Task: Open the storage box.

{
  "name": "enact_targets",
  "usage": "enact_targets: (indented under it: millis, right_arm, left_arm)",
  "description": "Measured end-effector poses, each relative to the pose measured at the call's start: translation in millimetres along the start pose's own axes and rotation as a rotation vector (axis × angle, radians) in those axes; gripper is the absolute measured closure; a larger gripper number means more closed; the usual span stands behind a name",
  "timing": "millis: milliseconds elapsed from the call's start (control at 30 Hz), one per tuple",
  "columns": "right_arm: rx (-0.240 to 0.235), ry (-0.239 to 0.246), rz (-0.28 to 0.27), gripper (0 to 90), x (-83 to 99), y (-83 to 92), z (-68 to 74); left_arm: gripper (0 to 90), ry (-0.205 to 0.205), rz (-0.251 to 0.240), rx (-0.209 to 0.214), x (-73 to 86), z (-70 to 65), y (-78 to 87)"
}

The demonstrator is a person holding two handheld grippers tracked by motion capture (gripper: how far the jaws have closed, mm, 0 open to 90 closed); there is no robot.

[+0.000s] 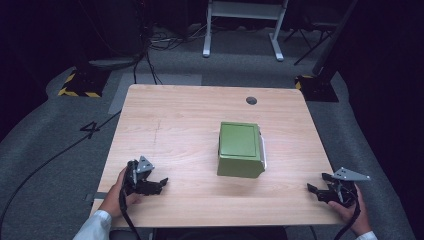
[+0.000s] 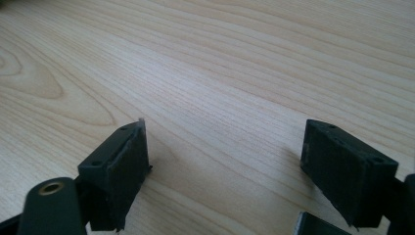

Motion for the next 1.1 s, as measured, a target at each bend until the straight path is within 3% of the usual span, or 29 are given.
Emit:
enact_targets:
  millis: [200, 233, 367, 467, 600, 700, 733, 800, 833, 967, 1000, 1100]
  right_arm:
    - [-0.003, 0.006, 0.003, 17.1, -1.1, -1.6, -0.3]
    - [-0.009, 0.011, 0.002, 17.1, -1.9, -2.4, -0.2]
    - [-0.01, 0.012, 0.003, 17.0, -3.7, -4.9, 1.5]
    - [-0.013, 0.013, 0.004, 17.0, -5.0, -6.3, 2.6]
    - [-0.021, 0.038, 0.053, 18.6, -12.8, -10.5, 4.2]
    - [-0.028, 0.046, 0.043, 19.6, -19.9, -15.4, 7.1]
    - [-0.069, 0.055, 0.016, 19.9, -30.5, -17.8, 12.8]
    - [-0.087, 0.059, 0.007, 20.8, -34.7, -18.4, 15.2]
    - [-0.101, 0.082, -0.015, 21.8, -48.7, -19.8, 21.2]
    - [-0.11, 0.093, -0.052, 23.3, -68.2, -20.4, 26.4]
    - [-0.125, 0.113, -0.077, 24.0, -84.1, -19.5, 32.0]
    - [-0.14, 0.132, -0.109, 24.5, -103.5, -19.9, 39.0]
  left_arm:
    - [14.4, -0.047, -0.003, 0.043, -8.8, -13.0, -10.0]
    - [14.4, -0.067, -0.003, 0.073, -10.8, -16.2, -12.3]
    - [14.4, -0.085, 0.001, 0.111, -13.5, -18.1, -15.7]
    - [12.1, -0.088, 0.007, 0.112, -15.9, -19.5, -18.7]
    - [12.0, -0.095, 0.007, 0.121, -18.4, -21.3, -21.6]
    - [12.0, -0.099, 0.008, 0.126, -18.9, -21.4, -22.2]
    - [12.0, -0.101, 0.007, 0.128, -19.0, -21.3, -22.3]
    - [12.0, -0.103, 0.008, 0.131, -19.1, -21.2, -22.4]
    - [12.0, -0.106, 0.007, 0.134, -19.3, -20.9, -22.6]
    - [12.0, -0.108, 0.007, 0.137, -19.3, -20.7, -22.7]
    - [12.1, -0.108, 0.008, 0.137, -19.1, -20.7, -22.4]
    - [12.1, -0.107, 0.009, 0.137, -19.0, -20.7, -22.3]
Point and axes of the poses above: each handheld gripper's, and its own axes: y roughly backward along the jaws, x roughly out of its underside, z roughly to its left, the point moved 4 cm from there along -y, roughly forward along the jaws, and after that the axes turned 5 degrees about -z, right-handed, at the moved point
